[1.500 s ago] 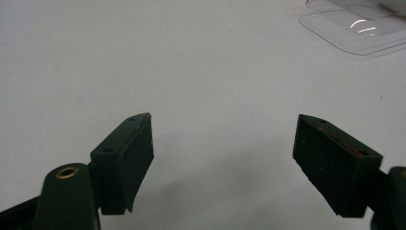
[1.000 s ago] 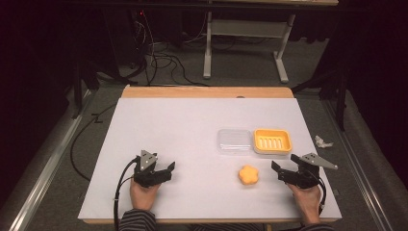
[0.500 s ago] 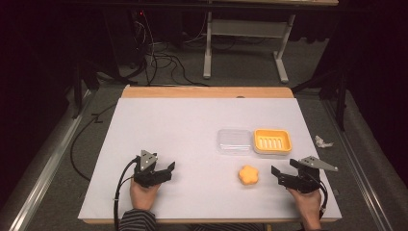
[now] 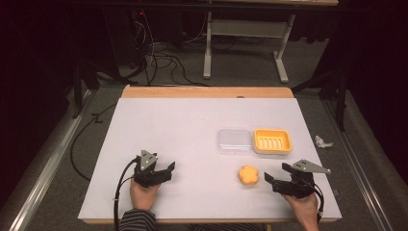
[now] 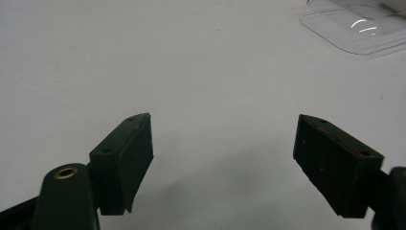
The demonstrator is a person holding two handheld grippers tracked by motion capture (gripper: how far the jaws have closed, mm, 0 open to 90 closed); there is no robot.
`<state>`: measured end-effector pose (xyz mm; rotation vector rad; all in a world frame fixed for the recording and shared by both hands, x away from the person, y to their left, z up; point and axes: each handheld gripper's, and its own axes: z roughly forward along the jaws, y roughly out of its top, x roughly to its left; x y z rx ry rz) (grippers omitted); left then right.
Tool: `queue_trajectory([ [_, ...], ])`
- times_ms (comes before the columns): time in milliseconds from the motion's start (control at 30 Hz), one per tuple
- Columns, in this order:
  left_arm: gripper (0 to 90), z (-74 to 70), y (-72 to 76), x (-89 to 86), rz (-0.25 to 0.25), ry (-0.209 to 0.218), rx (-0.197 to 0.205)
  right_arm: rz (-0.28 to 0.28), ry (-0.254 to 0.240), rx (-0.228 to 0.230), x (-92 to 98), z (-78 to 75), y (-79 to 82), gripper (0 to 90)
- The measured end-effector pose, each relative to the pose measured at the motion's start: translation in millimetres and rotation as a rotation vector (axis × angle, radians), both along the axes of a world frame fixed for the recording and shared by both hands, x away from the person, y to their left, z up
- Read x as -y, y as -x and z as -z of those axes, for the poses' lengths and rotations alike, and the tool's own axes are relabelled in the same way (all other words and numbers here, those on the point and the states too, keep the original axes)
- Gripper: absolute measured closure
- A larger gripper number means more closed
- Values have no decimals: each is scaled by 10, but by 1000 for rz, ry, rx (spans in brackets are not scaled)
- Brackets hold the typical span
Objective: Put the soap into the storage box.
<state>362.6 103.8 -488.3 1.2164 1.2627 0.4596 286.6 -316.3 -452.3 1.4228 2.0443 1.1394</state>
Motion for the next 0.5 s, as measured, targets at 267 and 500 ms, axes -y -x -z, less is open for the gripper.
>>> queue_trajectory([
  [267,220,-1,1,-1,0,1,1,-52,22,-38,-183,7,-15,179],
  [500,220,-1,2,2,1,2,1,-106,48,-49,-316,8,-36,185],
])
